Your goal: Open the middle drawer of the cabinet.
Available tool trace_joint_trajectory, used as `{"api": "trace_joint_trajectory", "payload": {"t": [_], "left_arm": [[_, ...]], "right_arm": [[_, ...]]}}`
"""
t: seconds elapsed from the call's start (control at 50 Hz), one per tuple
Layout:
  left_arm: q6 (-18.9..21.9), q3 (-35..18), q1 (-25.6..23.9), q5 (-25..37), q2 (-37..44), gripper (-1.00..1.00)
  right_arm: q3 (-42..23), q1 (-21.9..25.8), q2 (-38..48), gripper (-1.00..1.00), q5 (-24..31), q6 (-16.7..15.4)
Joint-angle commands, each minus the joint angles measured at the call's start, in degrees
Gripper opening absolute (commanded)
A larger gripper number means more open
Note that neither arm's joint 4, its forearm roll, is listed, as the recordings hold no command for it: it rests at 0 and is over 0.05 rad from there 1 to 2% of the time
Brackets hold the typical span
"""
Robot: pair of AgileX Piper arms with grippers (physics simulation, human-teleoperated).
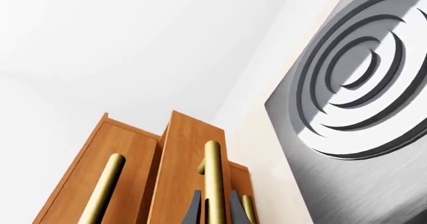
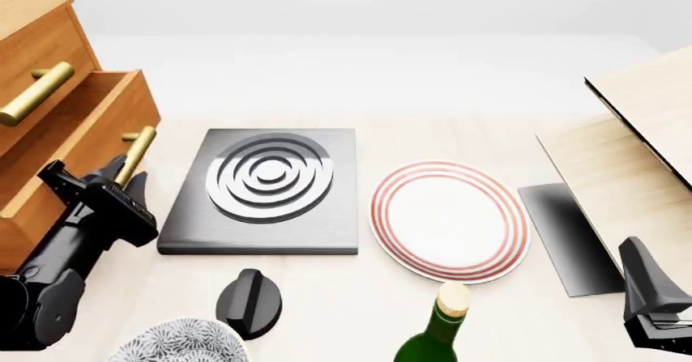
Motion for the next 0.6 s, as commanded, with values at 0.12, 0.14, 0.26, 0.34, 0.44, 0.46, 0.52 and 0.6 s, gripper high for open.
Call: {"api": "trace_joint_trajectory", "payload": {"t": [0.12, 0.14, 0.26, 0.34, 0.44, 0.46, 0.52, 0.6], "left_arm": [[0.02, 2.13, -1.02, -1.21, -1.16, -1.0], [0.08, 2.07, -0.97, -1.21, -1.1, -1.0], [0.49, 2.43, -1.29, -1.21, -1.43, -1.0], [0.52, 2.38, -1.66, -1.21, -1.42, -1.0], [0.54, 2.69, -2.18, -1.21, -1.7, -1.0], [0.59, 2.78, -2.22, -1.21, -1.8, -1.0], [0.56, 2.66, -2.21, -1.21, -1.62, -1.0], [0.57, 2.91, -2.36, -1.21, -1.85, -1.0]], "right_arm": [[0.0, 0.31, -0.15, 1.0, 0.01, -0.16], [0.0, 0.32, -0.14, 1.0, 0.01, -0.15], [0.0, 0.31, -0.17, 1.0, 0.01, -0.14], [0.0, 0.31, -0.16, 1.0, 0.01, -0.16], [0.0, 0.32, -0.16, 1.0, 0.01, -0.14], [0.0, 0.31, -0.16, 1.0, 0.01, -0.16], [0.0, 0.3, -0.16, 1.0, 0.01, -0.15], [0.0, 0.31, -0.18, 1.0, 0.01, -0.15]]}}
